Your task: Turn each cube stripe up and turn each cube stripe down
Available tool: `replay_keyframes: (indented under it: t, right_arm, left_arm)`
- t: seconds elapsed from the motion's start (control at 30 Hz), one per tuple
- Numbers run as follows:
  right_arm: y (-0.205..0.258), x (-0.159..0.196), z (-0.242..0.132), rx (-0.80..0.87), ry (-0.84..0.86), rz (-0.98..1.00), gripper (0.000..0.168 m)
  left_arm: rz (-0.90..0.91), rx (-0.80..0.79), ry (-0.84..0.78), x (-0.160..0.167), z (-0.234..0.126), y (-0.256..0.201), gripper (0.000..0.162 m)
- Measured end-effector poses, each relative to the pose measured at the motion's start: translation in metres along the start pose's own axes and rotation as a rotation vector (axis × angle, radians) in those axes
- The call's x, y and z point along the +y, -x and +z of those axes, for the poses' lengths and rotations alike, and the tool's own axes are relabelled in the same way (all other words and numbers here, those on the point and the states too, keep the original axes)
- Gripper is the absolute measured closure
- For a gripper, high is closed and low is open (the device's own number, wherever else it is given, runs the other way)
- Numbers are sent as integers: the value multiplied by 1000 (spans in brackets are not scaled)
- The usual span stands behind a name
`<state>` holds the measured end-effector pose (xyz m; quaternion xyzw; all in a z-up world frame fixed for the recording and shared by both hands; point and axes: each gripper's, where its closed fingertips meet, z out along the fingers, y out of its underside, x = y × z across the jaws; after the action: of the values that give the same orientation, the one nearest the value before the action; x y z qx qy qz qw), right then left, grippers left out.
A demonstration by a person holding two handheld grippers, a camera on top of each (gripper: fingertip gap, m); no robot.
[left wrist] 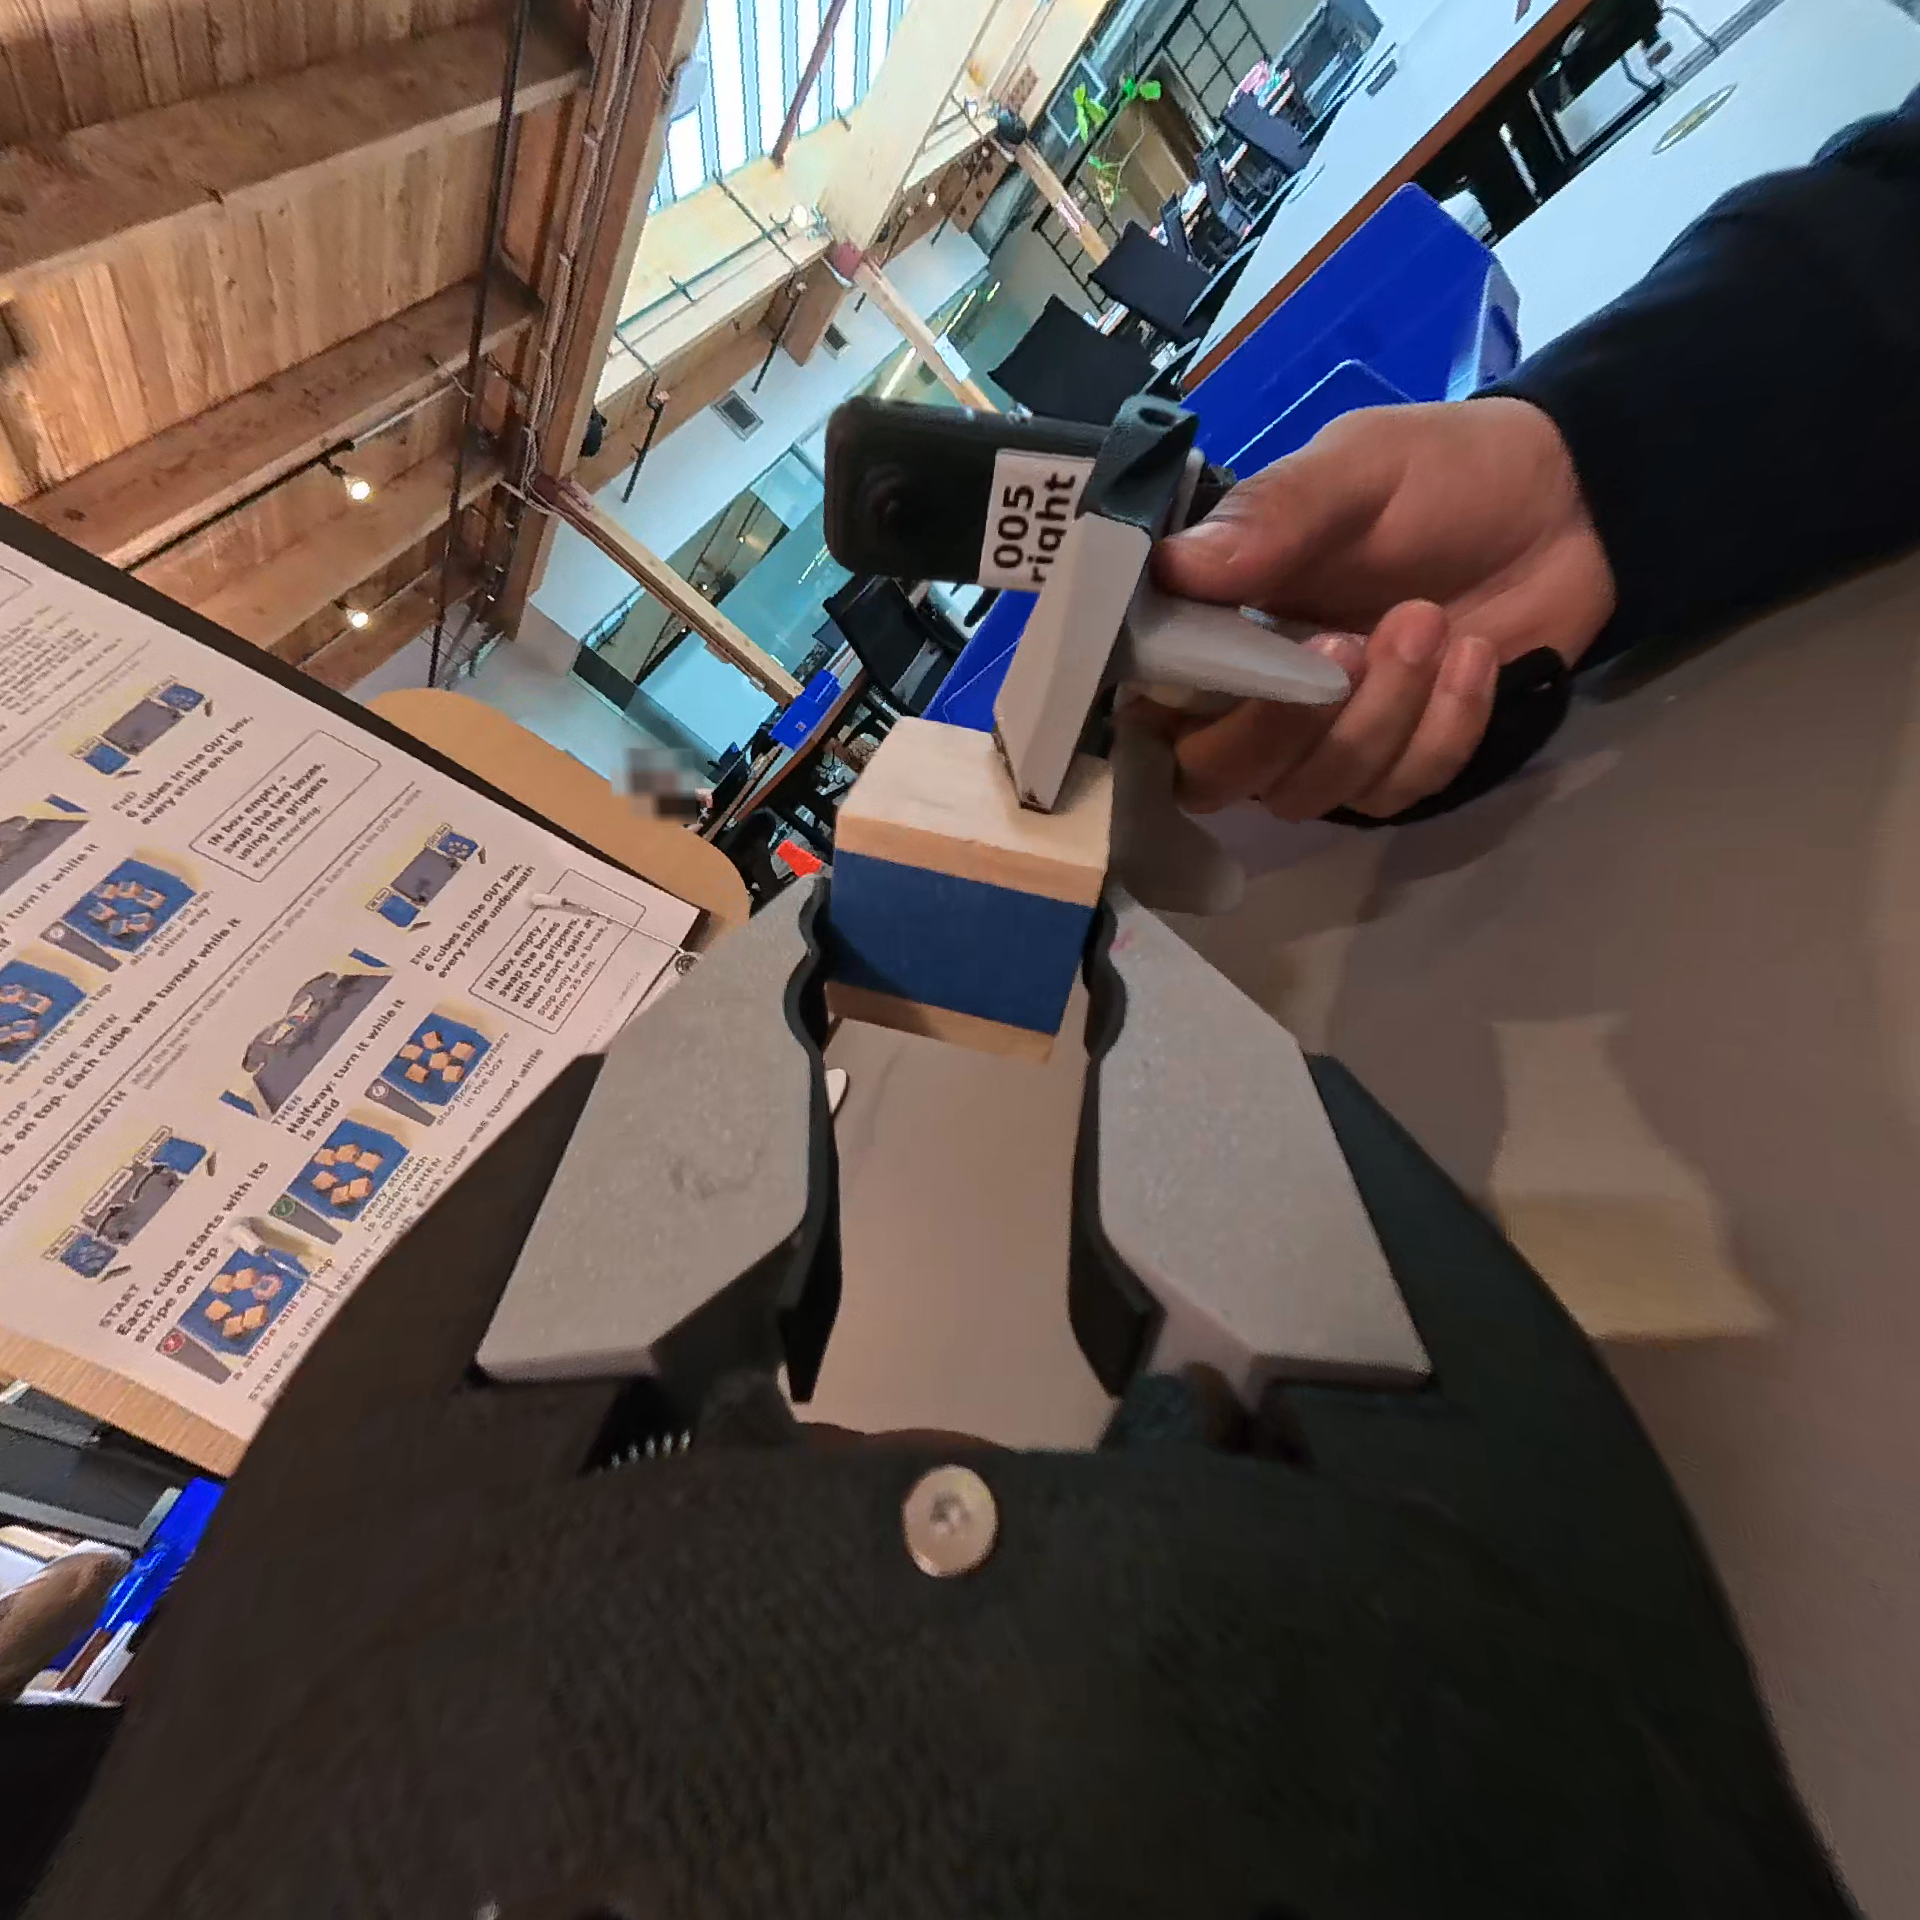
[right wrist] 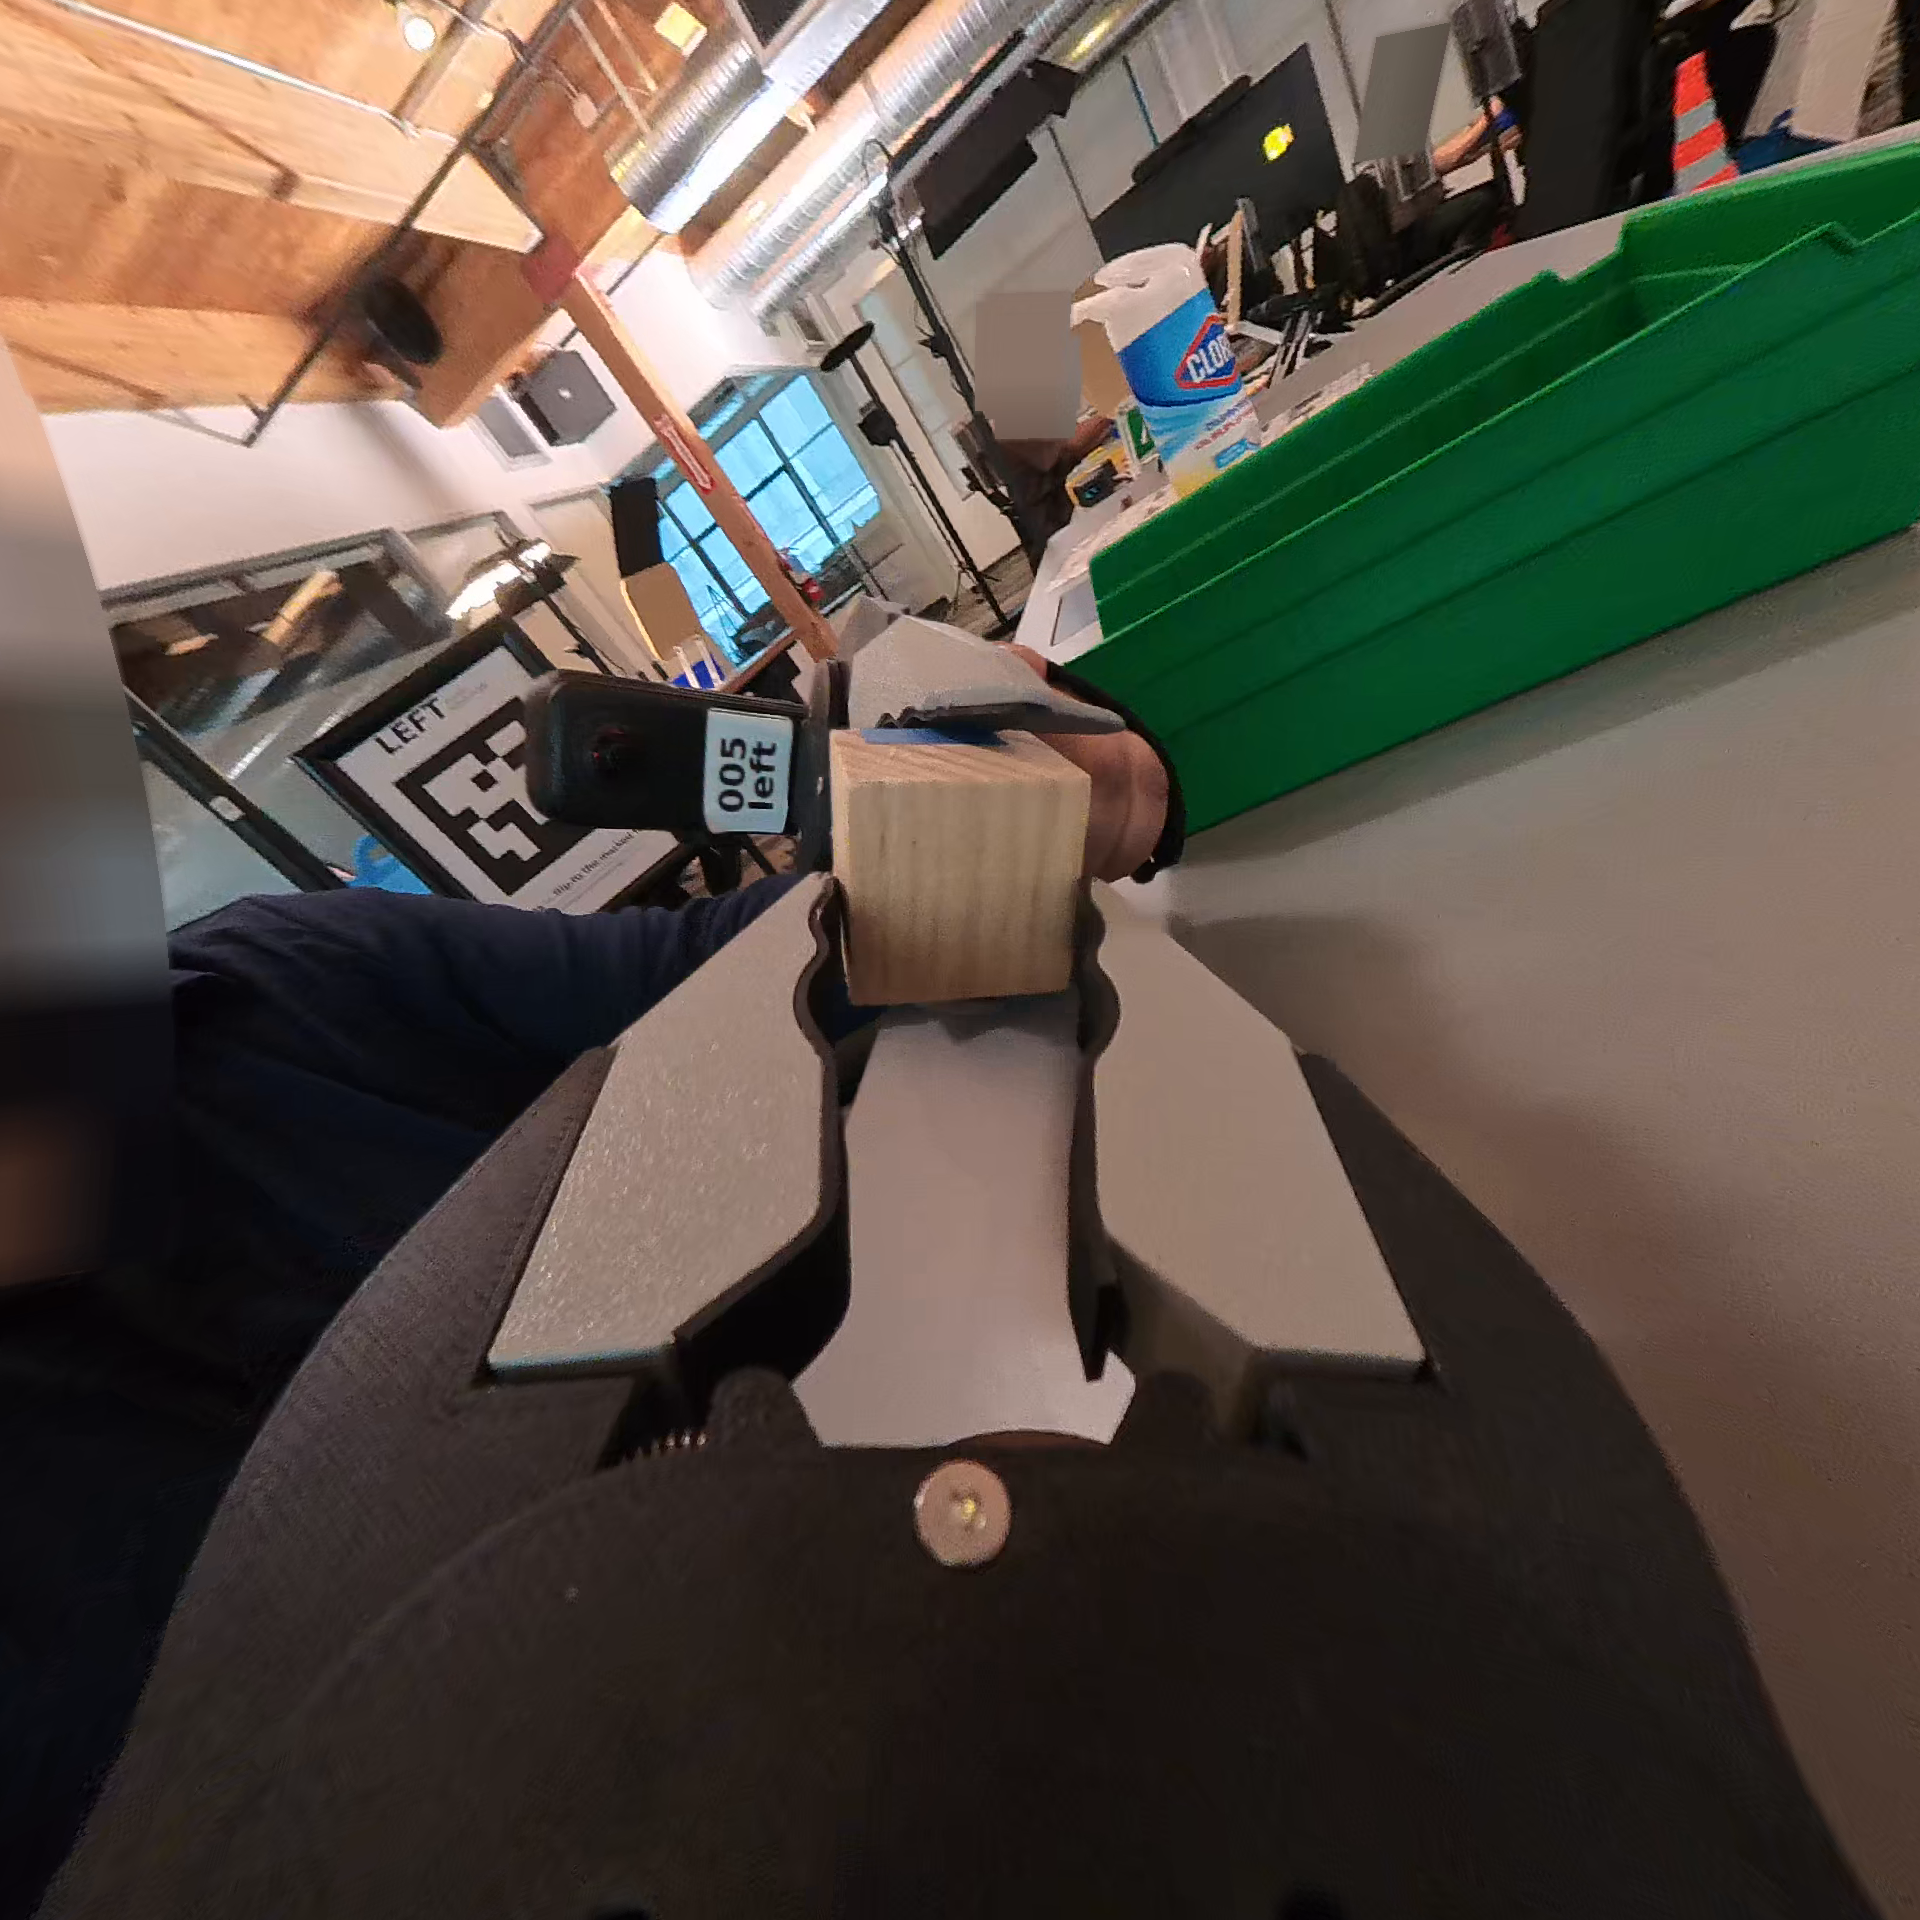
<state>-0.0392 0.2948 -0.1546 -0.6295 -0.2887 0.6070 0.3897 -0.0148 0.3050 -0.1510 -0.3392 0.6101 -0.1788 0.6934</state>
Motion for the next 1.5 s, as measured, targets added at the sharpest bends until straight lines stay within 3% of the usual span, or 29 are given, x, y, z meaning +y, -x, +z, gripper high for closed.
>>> replay_keyframes:
  t: [0.37, 0.47, 0.5, 0.6, 0.77, 0.9, 1.07, 1.33, 1.5]
  right_arm:
    - [1, -1, 0, -13, -3, 18, 127]
    - [14, -19, -5, 24, -58, -28, 128]
    - [18, -31, -11, 70, -92, -41, 128]
    - [26, -66, -47, 312, -90, -154, 128]
    - [6, -108, -186, 947, 26, -278, 127]
    - [-29, -65, -314, 1370, 238, -117, 127]
    - [-47, 12, -394, 1544, 413, 125, 126]
    - [-57, 34, -427, 1626, 506, 195, 126]
    - [-68, 60, -429, 1598, 555, 291, 126]
  left_arm:
    - [-4, -9, -10, -2, -1, 1, 116]
    - [-5, -113, -75, -12, -4, 11, 114]
    - [0, -149, -96, -15, -7, 15, 110]
    - [-13, -123, -78, -11, -5, 10, 121]
    - [18, -108, -22, -3, -2, 5, 129]
    - [22, -124, -23, -6, -3, 7, 131]
    - [20, -113, -9, -3, -1, 4, 131]
    - [22, -89, 25, 6, 5, -3, 131]
    - [18, -89, 31, 8, 5, -2, 131]
